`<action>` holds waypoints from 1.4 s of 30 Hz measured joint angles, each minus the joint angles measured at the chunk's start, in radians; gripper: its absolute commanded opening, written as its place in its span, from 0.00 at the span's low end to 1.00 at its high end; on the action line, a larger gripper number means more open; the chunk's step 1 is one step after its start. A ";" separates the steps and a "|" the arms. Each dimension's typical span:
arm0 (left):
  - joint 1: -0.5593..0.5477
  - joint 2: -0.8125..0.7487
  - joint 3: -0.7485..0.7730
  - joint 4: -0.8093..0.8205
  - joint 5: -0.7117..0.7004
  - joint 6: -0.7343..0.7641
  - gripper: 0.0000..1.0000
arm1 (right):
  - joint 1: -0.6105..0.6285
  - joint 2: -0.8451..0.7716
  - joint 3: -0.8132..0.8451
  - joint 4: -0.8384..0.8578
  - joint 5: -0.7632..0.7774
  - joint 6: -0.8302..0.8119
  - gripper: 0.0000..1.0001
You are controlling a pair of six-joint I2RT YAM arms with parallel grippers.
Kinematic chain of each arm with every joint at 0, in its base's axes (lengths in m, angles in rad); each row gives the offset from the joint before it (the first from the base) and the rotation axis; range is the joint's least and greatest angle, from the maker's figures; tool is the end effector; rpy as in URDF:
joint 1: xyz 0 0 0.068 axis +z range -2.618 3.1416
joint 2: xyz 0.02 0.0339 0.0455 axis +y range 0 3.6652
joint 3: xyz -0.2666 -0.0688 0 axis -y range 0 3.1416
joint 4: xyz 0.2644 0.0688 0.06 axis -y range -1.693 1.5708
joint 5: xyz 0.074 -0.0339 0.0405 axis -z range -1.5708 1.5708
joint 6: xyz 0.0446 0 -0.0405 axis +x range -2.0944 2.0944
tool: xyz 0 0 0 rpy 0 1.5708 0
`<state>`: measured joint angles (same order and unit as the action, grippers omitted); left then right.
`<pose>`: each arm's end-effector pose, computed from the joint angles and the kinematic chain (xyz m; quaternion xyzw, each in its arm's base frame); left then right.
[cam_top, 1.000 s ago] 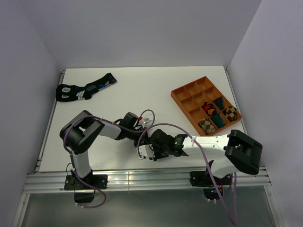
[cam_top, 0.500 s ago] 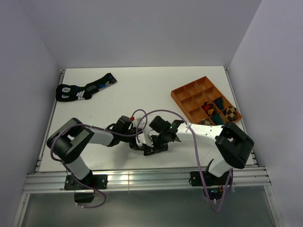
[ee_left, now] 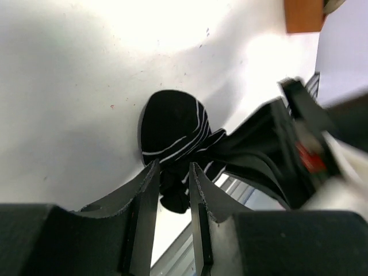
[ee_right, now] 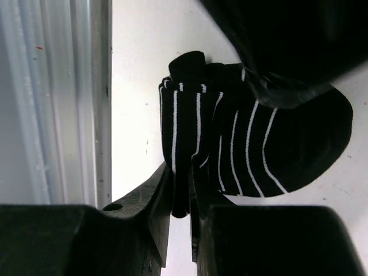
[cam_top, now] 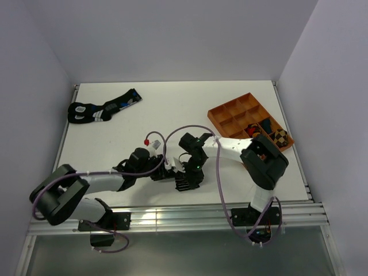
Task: Roll the socks
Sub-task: Roll the sock at the center of the board.
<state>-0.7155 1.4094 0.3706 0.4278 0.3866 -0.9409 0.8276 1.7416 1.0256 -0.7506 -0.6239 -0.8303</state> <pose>0.1833 -0.1816 0.1131 -0.0098 0.8750 -0.4490 0.1808 0.1944 0.2500 0.1383 -0.7115 0.6304 0.3064 0.0500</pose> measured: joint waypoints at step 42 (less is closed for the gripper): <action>-0.375 0.036 -0.078 0.305 -0.423 0.423 0.39 | -0.143 0.409 0.361 -0.444 -0.216 -0.019 0.20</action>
<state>-1.0901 1.4456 0.2928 0.7326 -0.0368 -0.5175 0.6846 2.1502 1.3869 -1.1946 -0.8402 -0.8494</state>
